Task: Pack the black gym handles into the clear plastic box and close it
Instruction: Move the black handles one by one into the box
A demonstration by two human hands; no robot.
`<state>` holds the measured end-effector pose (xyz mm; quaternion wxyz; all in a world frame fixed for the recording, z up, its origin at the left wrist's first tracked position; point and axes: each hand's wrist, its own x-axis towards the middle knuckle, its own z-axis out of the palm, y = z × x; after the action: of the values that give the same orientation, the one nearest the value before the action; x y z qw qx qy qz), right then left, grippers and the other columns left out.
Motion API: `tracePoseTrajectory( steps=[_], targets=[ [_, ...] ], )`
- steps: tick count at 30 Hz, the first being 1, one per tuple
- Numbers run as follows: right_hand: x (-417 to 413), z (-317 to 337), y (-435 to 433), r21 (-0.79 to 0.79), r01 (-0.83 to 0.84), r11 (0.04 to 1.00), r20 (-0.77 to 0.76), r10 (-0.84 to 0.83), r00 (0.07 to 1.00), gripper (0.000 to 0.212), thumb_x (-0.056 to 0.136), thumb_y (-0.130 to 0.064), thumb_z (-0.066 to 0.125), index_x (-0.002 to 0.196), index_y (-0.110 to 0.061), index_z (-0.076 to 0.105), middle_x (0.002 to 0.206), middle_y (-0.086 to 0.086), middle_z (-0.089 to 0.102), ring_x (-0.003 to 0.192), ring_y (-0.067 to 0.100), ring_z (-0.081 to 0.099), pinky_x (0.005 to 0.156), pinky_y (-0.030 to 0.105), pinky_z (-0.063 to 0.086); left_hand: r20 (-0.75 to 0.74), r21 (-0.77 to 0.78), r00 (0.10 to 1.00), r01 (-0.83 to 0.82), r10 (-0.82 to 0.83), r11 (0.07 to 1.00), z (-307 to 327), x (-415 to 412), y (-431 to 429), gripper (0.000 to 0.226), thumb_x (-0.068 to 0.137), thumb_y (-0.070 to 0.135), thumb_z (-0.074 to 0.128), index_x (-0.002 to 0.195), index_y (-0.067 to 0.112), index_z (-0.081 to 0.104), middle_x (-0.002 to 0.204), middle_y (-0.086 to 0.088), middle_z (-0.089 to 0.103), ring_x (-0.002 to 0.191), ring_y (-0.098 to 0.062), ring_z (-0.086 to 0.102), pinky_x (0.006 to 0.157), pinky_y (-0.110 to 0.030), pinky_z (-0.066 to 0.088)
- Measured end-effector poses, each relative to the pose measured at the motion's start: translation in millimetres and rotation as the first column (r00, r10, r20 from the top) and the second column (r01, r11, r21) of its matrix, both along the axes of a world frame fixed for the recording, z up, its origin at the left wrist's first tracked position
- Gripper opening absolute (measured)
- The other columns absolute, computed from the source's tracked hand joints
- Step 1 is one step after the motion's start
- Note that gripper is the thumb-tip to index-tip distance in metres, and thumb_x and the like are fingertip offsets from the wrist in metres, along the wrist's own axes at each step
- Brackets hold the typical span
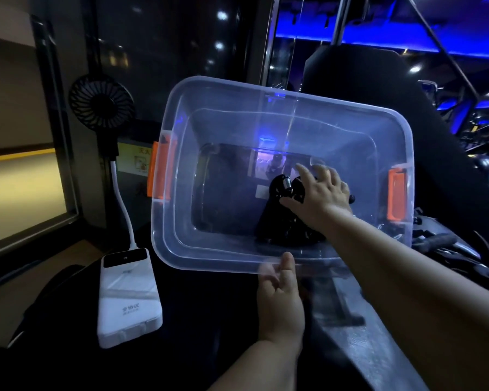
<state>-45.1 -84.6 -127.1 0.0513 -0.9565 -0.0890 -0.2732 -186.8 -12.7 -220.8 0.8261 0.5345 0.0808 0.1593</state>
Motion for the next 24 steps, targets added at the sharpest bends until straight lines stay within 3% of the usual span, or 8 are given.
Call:
tracePoseTrajectory(
  steps=[3, 6, 8, 12, 16, 20, 22, 24],
  targets=[
    [-16.9, 4.9, -23.5, 0.072, -0.074, 0.995, 0.162, 0.062, 0.985, 0.069, 0.084, -0.059, 0.055, 0.142, -0.026, 0.037, 0.146, 0.004, 0.033, 0.138, 0.025, 0.018, 0.112, 0.042, 0.020, 0.013, -0.007, 1.000, 0.007, -0.007, 1.000, 1.2, -0.4, 0.9, 0.024, 0.095, 0.041, 0.046, 0.089, 0.019, 0.052, 0.082, 0.003, 0.059, 0.078, -0.007, 0.056, 0.073, -0.022, 0.045],
    [-40.6, 2.1, -59.0, 0.082, -0.151, 0.985, 0.453, 0.098, 0.886, 0.057, 0.084, -0.051, 0.048, 0.127, -0.015, 0.056, 0.127, 0.011, 0.055, 0.122, 0.028, 0.037, 0.106, 0.039, 0.026, 0.020, -0.051, 0.999, 0.042, -0.041, 0.998, -0.9, -0.2, 1.0, 0.025, 0.095, 0.041, 0.047, 0.091, 0.017, 0.053, 0.083, -0.001, 0.060, 0.079, -0.012, 0.058, 0.080, -0.028, 0.047],
    [-53.7, -6.5, -87.2, 0.151, -0.150, 0.977, 0.563, 0.040, 0.826, 0.052, 0.084, -0.043, 0.049, 0.121, -0.009, 0.059, 0.119, 0.017, 0.058, 0.115, 0.028, 0.039, 0.105, 0.040, 0.026, 0.015, -0.043, 0.998, 0.066, -0.066, 0.997, -2.2, 2.0, 0.8, 0.028, 0.095, 0.043, 0.046, 0.092, 0.016, 0.051, 0.080, -0.006, 0.063, 0.068, -0.012, 0.056, 0.072, -0.027, 0.049],
    [-72.0, -31.2, -130.1, 0.452, -0.085, 0.888, 0.420, -0.129, 0.898, 0.059, 0.082, -0.049, 0.042, 0.124, -0.009, 0.054, 0.123, 0.017, 0.055, 0.119, 0.033, 0.042, 0.105, 0.037, 0.024, 0.029, -0.099, 0.996, 0.091, -0.088, 0.991, 1.2, 5.3, -2.0, 0.025, 0.098, 0.038, 0.042, 0.093, 0.015, 0.049, 0.080, -0.007, 0.075, 0.049, -0.008, 0.053, 0.061, -0.024, 0.045],
    [-83.6, -62.0, -137.5, 0.514, -0.129, 0.848, 0.295, -0.033, 0.955, 0.051, 0.088, -0.049, 0.040, 0.116, -0.013, 0.061, 0.112, 0.010, 0.063, 0.108, 0.030, 0.052, 0.092, 0.034, 0.035, 0.025, -0.112, 0.993, 0.118, -0.116, 0.987, 3.3, 1.5, -2.8, 0.026, 0.098, 0.038, 0.041, 0.095, 0.015, 0.050, 0.083, -0.009, 0.075, 0.050, -0.008, 0.055, 0.062, -0.024, 0.044],
    [-96.7, -71.4, -128.8, 0.677, -0.179, 0.714, 0.198, 0.057, 0.979, 0.032, 0.093, -0.034, 0.047, 0.118, -0.022, 0.061, 0.087, -0.003, 0.064, 0.081, 0.017, 0.059, 0.068, 0.023, 0.034, 0.021, -0.092, 0.994, 0.112, -0.111, 0.989, 5.2, -1.7, -3.3, 0.025, 0.098, 0.038, 0.042, 0.095, 0.015, 0.051, 0.086, -0.010, 0.075, 0.053, -0.008, 0.057, 0.062, -0.023, 0.045],
    [-98.1, -75.0, -128.6, 0.726, -0.160, 0.668, 0.159, 0.062, 0.985, 0.028, 0.096, -0.025, 0.052, 0.123, -0.023, 0.059, 0.082, -0.010, 0.062, 0.077, 0.012, 0.058, 0.067, 0.021, 0.036, 0.015, -0.078, 0.994, 0.105, -0.104, 0.991, 5.3, -2.7, -5.2, 0.025, 0.097, 0.037, 0.044, 0.096, 0.014, 0.052, 0.087, -0.010, 0.075, 0.058, -0.011, 0.058, 0.064, -0.025, 0.045],
    [-97.6, -79.3, -130.4, 0.793, -0.135, 0.594, 0.089, 0.106, 0.990, 0.030, 0.095, -0.027, 0.054, 0.125, -0.027, 0.055, 0.079, -0.011, 0.067, 0.070, 0.012, 0.065, 0.070, 0.027, 0.049, 0.005, -0.101, 0.996, 0.090, -0.090, 0.991, 6.7, -3.2, -6.6, 0.024, 0.096, 0.036, 0.047, 0.097, 0.014, 0.054, 0.087, -0.011, 0.073, 0.065, -0.014, 0.061, 0.067, -0.026, 0.047]
  ],
)
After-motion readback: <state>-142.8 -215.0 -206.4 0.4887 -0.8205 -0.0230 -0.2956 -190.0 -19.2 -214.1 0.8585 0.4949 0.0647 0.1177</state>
